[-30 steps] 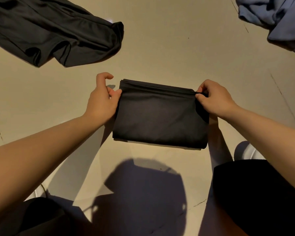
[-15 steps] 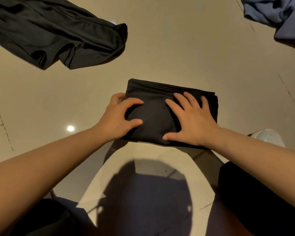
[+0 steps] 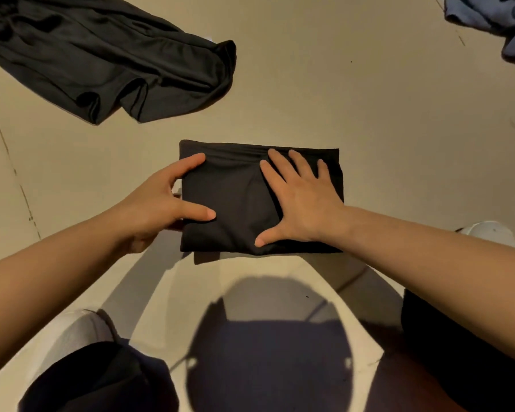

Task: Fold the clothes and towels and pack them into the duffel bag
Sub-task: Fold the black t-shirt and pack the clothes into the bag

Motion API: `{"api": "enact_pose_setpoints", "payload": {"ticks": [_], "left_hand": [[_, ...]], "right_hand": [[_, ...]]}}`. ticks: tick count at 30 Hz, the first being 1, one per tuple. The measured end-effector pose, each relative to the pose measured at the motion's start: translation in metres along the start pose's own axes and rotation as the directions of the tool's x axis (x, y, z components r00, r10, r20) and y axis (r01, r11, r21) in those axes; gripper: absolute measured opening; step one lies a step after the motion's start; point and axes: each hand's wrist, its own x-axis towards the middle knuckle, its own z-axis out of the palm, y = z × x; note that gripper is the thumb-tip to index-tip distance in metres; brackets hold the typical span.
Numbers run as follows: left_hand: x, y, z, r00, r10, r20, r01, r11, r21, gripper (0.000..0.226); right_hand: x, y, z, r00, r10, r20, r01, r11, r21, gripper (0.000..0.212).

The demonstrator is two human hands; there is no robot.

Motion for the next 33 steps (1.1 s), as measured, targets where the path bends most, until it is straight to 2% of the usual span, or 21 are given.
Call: {"api": "enact_pose_setpoints", "payload": {"ticks": [3,5,7,10,12,13,14,15,16,17,18,20,22,24,25,27,29,31,33], "left_hand": [[-0.011,0.015,-0.021,0.993,0.107,-0.045,-0.098,0.980,0.174,0.095],[-0.015,0.027,-0.025,0.985,0.174,-0.020,-0.163,0.951,0.262,0.100],[-0.016,0.036,-0.016,0.969,0.244,0.026,-0.241,0.931,0.275,0.103],[-0.011,0.042,0.019,0.941,0.324,0.100,-0.338,0.911,0.237,0.107],[-0.003,0.035,0.044,0.920,0.346,0.185,-0.381,0.902,0.204,0.112],[0.002,0.028,0.055,0.907,0.345,0.241,-0.393,0.899,0.191,0.113],[0.005,0.019,0.064,0.896,0.333,0.293,-0.400,0.892,0.211,0.113],[0.007,0.008,0.072,0.879,0.325,0.348,-0.428,0.860,0.278,0.112],[0.007,-0.003,0.076,0.848,0.325,0.418,-0.488,0.786,0.379,0.111],[0.004,-0.013,0.079,0.805,0.328,0.494,-0.568,0.666,0.484,0.109],[0.000,-0.023,0.079,0.759,0.337,0.557,-0.644,0.520,0.561,0.104],[-0.007,-0.032,0.077,0.678,0.367,0.637,-0.734,0.289,0.615,0.081],[-0.012,-0.035,0.075,0.593,0.428,0.683,-0.793,0.160,0.588,0.063],[-0.012,-0.045,0.070,0.512,0.507,0.694,-0.804,-0.003,0.595,0.054],[-0.012,-0.051,0.068,0.514,0.549,0.659,-0.761,-0.062,0.646,0.055],[-0.015,-0.062,0.060,0.622,0.587,0.518,-0.612,-0.049,0.790,0.062],[-0.016,-0.073,0.051,0.700,0.520,0.490,-0.534,-0.074,0.842,0.069],[-0.012,-0.084,0.042,0.690,0.401,0.602,-0.580,-0.191,0.792,0.074],[-0.007,-0.089,0.038,0.668,0.342,0.660,-0.614,-0.248,0.750,0.080]], "right_hand": [[-0.001,-0.013,-0.002,0.978,-0.054,-0.202,0.051,0.999,-0.019,0.120],[-0.002,-0.014,0.000,0.957,-0.091,-0.275,0.087,0.996,-0.027,0.113],[0.001,-0.013,0.002,0.969,-0.066,-0.239,0.078,0.996,0.040,0.112],[0.008,-0.001,-0.001,0.988,-0.036,-0.153,0.086,0.939,0.334,0.099],[0.009,0.014,-0.006,0.977,0.038,-0.208,0.088,0.822,0.563,0.067],[0.008,0.023,-0.008,0.959,0.164,-0.231,0.045,0.719,0.694,0.049],[0.005,0.030,-0.011,0.933,0.304,-0.195,-0.012,0.564,0.826,0.036],[0.003,0.036,-0.014,0.913,0.391,-0.116,-0.046,0.381,0.923,0.031],[0.000,0.040,-0.015,0.909,0.415,-0.038,-0.071,0.242,0.968,0.032],[-0.002,0.042,-0.016,0.915,0.403,0.000,-0.085,0.193,0.978,0.037],[-0.003,0.041,-0.016,0.925,0.380,-0.003,-0.088,0.220,0.971,0.045],[-0.003,0.038,-0.015,0.938,0.334,-0.094,-0.051,0.400,0.915,0.066],[0.001,0.035,-0.013,0.931,0.306,-0.200,-0.014,0.577,0.817,0.076],[0.004,0.033,-0.010,0.912,0.307,-0.271,0.006,0.653,0.757,0.074],[0.004,0.032,-0.010,0.898,0.311,-0.312,0.020,0.679,0.734,0.071],[0.001,0.029,-0.011,0.840,0.267,-0.471,0.089,0.789,0.607,0.061],[-0.003,0.027,-0.010,0.787,0.051,-0.614,0.234,0.897,0.374,0.046],[-0.003,0.028,0.000,0.786,-0.239,-0.570,0.368,0.922,0.121,0.041],[-0.004,0.032,0.017,0.854,-0.354,-0.382,0.394,0.918,0.031,0.055]]}}
